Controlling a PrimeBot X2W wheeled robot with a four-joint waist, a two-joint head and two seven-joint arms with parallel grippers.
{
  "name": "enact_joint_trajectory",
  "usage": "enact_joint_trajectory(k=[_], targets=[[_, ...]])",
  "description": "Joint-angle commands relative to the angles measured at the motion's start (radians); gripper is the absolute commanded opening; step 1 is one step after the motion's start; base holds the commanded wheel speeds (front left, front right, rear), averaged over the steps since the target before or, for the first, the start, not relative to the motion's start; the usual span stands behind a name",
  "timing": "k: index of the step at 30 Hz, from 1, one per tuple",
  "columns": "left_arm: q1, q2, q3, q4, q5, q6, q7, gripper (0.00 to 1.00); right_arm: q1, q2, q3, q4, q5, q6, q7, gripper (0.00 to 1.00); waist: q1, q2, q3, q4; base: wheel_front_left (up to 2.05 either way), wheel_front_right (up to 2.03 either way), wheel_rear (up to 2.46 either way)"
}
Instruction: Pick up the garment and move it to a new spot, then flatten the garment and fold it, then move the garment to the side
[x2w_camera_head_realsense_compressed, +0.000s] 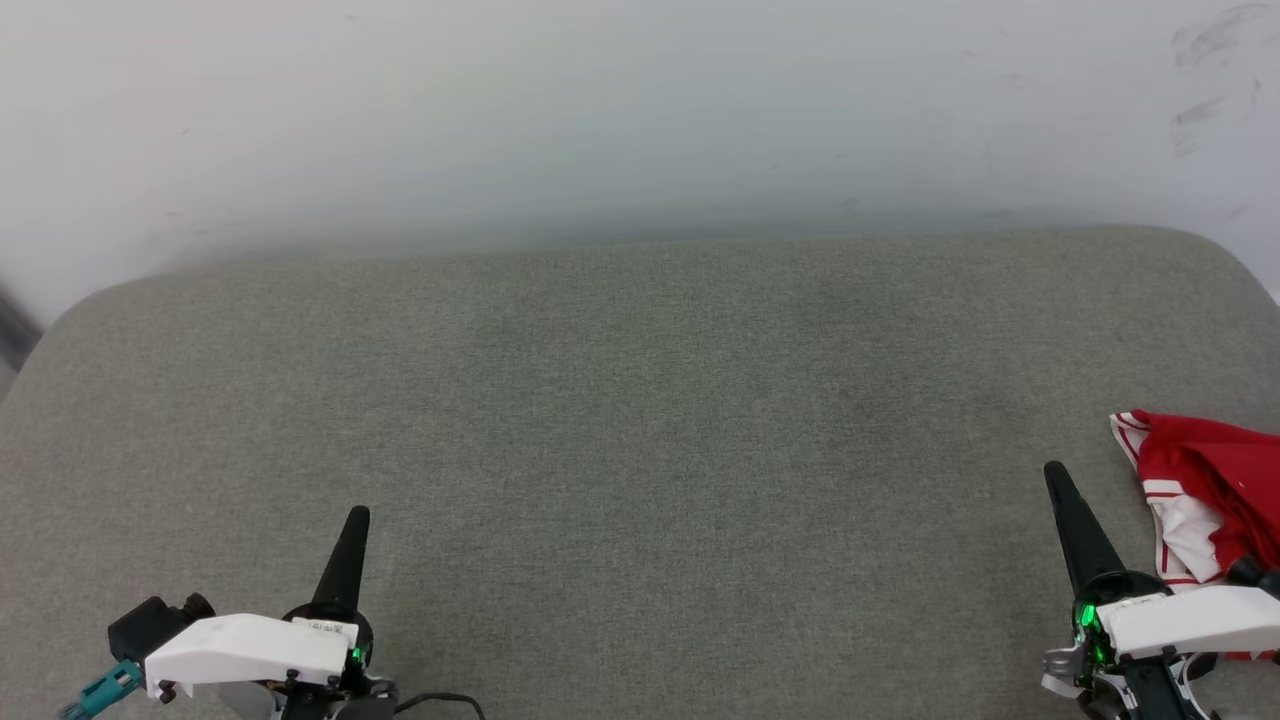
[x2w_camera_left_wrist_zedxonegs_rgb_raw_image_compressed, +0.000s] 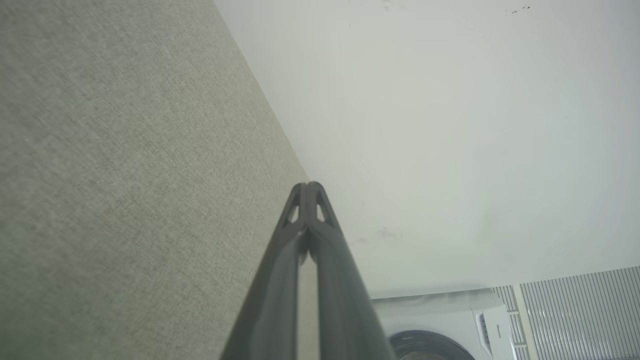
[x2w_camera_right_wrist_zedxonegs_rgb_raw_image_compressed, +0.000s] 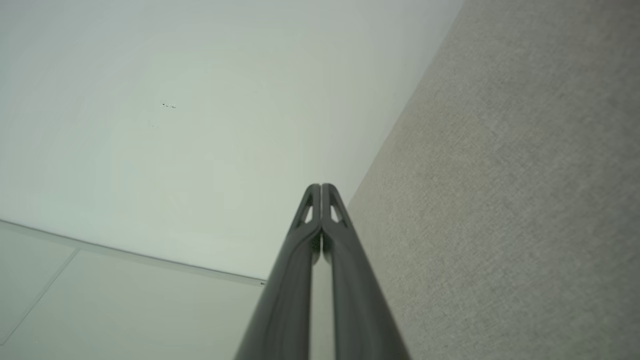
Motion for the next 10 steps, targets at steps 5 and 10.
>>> enact_joint_trajectory(k=[5,10], targets=[[-0.026,-0.006,0.015,0.005,-0.050,-0.016,0.015,0.00,-0.024,-0.003,-0.006,0.008,0.058,0.000,0.007,0.00,0.0000,0.0000,0.001,0.001,0.00,0.00,0.00],[-0.034,-0.013,0.024,0.012,-0.088,-0.023,0.027,0.00,-0.029,-0.002,-0.010,0.019,0.100,0.000,0.010,0.00,0.0000,0.0000,0.001,0.001,0.00,0.00,0.00]])
